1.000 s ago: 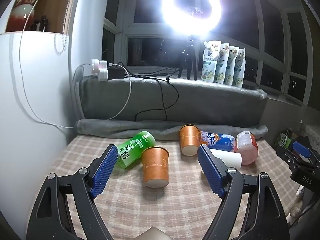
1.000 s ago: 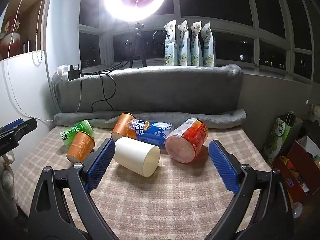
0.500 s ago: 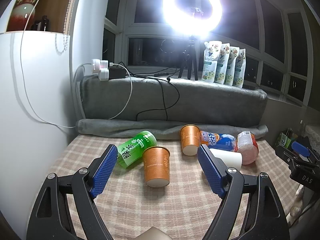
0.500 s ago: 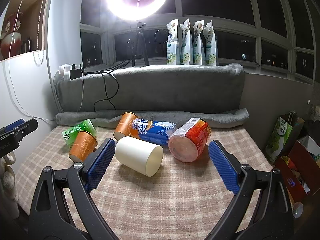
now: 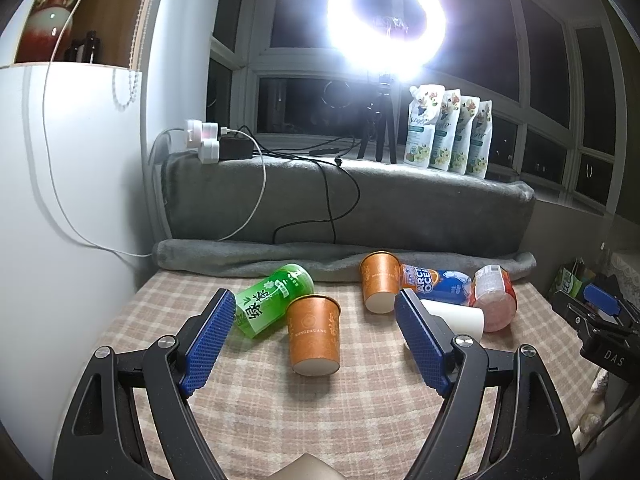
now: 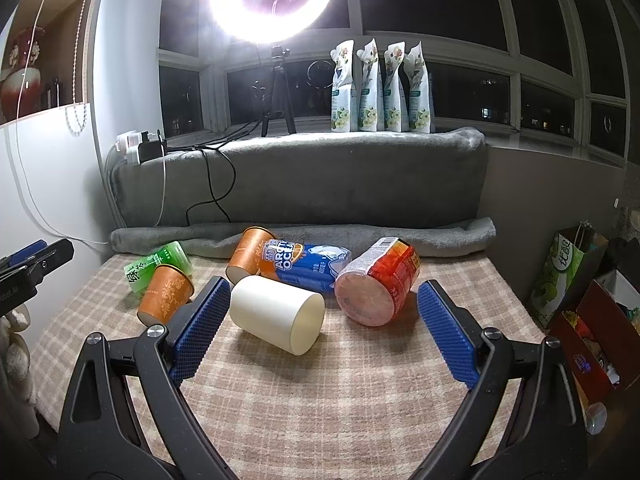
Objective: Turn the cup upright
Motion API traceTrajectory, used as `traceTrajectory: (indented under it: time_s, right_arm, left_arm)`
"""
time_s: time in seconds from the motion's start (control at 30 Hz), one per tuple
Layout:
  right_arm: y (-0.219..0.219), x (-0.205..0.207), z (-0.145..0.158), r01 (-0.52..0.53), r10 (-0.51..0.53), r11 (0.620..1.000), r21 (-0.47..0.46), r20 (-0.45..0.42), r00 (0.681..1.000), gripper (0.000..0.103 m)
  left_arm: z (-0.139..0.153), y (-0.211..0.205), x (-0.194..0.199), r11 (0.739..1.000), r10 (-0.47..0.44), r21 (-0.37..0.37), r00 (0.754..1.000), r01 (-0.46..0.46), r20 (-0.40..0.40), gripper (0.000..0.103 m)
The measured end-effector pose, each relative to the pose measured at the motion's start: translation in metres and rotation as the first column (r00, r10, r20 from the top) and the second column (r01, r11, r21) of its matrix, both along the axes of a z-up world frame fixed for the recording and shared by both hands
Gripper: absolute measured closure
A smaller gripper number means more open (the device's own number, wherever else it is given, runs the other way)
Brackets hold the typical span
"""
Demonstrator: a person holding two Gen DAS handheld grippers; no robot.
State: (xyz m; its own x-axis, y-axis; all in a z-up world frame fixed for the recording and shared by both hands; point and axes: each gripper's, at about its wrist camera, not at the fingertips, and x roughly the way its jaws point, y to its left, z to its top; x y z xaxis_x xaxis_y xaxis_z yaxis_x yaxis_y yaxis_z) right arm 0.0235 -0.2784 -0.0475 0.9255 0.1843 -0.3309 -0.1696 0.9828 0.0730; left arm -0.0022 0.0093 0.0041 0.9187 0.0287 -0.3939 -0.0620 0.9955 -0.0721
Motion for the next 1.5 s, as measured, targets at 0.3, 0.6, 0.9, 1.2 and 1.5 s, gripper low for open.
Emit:
traceTrajectory:
  time_s: [0.3,0.6,0.9,1.2,1.5]
  right_arm:
    - [0.0,0.0,0.001,0.0,0.0,1.0,0.0,-0.001,1.0,0.006]
    - [0.001,0.0,0.001,-0.001,0.001,1.0,-0.003,-0.004,1.0,0.006]
    - [0.005,0.004,0.0,-0.013,0.013,1.0,-0.007,-0.014,1.0,0.006]
    - [0.007,0.009,-0.002,-0.022,0.022,1.0,-0.005,-0.022,1.0,0.006]
    - [0.008,0.01,-0.002,-0.023,0.023,1.0,-0.006,-0.024,0.999,0.006]
  left_arm:
    - [0.004,0.0,-0.001,1.0,0.003,0.003,1.0,-0.003,0.01,0.021]
    - [0.003,-0.001,-0.001,1.0,0.003,0.003,1.0,-0.003,0.012,0.021]
    - [0.002,-0.001,-0.002,1.0,0.003,0.003,1.0,-0.004,0.012,0.021]
    - [-0.001,-0.002,-0.002,1.0,0.004,0.003,1.0,-0.004,0.009,0.021]
    - [-0.001,-0.002,-0.001,1.0,0.004,0.002,1.0,-0.004,0.007,0.021]
